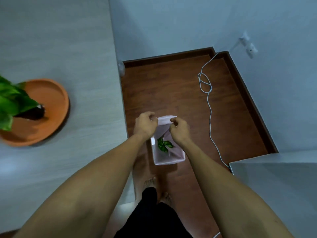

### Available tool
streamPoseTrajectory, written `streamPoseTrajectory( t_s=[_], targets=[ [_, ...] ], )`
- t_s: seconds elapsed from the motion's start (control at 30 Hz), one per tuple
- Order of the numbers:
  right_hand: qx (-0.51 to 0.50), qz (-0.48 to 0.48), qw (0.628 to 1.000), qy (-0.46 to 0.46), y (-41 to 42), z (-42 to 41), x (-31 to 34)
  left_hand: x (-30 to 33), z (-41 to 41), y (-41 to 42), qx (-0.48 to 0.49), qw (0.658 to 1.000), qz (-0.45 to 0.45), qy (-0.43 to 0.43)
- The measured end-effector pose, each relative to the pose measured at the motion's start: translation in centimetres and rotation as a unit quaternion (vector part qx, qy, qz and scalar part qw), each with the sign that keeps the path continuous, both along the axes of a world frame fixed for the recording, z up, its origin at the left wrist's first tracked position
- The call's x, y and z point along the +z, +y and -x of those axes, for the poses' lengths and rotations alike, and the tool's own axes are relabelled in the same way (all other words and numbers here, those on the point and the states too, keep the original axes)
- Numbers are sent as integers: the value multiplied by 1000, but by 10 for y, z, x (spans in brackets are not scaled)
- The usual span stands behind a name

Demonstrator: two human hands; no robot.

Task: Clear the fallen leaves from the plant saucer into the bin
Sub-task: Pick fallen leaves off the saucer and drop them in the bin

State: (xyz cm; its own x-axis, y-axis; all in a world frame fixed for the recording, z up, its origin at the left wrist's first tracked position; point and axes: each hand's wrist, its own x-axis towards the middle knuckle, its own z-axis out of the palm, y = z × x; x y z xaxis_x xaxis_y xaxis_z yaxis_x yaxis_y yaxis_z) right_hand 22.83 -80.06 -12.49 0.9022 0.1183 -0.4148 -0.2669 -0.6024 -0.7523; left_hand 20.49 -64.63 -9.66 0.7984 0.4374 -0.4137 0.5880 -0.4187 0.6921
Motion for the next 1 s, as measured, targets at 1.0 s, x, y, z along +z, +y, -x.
streamPoseTrajectory(
  t_s=[1.0],
  targets=[
    [254,73,953,-149,339,117,120,70,229,272,400,779,478,-74]
  ],
)
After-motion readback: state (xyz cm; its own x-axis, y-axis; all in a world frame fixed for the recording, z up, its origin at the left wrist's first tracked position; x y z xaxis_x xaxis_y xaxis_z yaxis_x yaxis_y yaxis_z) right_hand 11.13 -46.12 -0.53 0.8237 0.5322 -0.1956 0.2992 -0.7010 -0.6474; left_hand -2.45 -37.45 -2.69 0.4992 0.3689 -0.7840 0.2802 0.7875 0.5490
